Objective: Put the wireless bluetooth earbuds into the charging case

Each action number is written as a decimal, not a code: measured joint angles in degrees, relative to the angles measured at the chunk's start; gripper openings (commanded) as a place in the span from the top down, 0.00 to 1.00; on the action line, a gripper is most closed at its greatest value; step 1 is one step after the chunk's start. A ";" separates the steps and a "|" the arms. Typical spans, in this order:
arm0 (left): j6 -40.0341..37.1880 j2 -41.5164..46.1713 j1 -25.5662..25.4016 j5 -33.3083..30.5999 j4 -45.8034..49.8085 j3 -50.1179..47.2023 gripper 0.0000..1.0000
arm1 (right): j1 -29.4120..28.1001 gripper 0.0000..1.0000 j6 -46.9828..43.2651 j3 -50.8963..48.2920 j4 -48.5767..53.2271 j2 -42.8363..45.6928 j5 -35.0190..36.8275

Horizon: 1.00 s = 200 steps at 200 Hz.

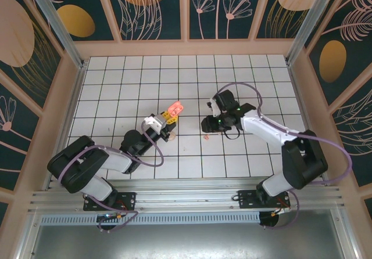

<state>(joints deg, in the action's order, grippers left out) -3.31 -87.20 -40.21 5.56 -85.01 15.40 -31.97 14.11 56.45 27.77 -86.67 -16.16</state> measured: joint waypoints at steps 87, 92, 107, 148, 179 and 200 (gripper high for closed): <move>0.00 1.03 0.00 -1.42 1.81 -0.09 0.93 | 0.02 0.58 -3.76 3.13 -2.27 -12.17 -3.67; 0.00 1.03 0.00 -1.46 1.84 -0.09 0.93 | 0.02 0.58 -3.80 3.28 -2.36 -12.63 -3.72; -0.02 1.03 0.00 -1.60 1.90 -0.09 0.93 | 0.02 0.58 -4.15 3.54 -2.73 -13.86 -3.89; -0.02 1.03 0.00 -1.62 2.32 -0.07 0.93 | 0.02 0.58 -5.03 3.56 -2.84 -15.52 -3.76; -0.02 1.01 0.00 -1.62 2.40 -0.07 0.93 | 0.02 0.59 -5.09 3.56 -1.86 -15.54 -3.37; -0.02 0.76 0.00 -1.62 2.58 0.04 0.92 | 0.02 0.59 -5.07 3.56 -0.72 -15.50 -3.19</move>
<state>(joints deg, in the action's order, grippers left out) -3.33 -86.43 -40.21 3.95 -82.43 15.44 -31.94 9.04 60.01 27.05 -102.17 -19.35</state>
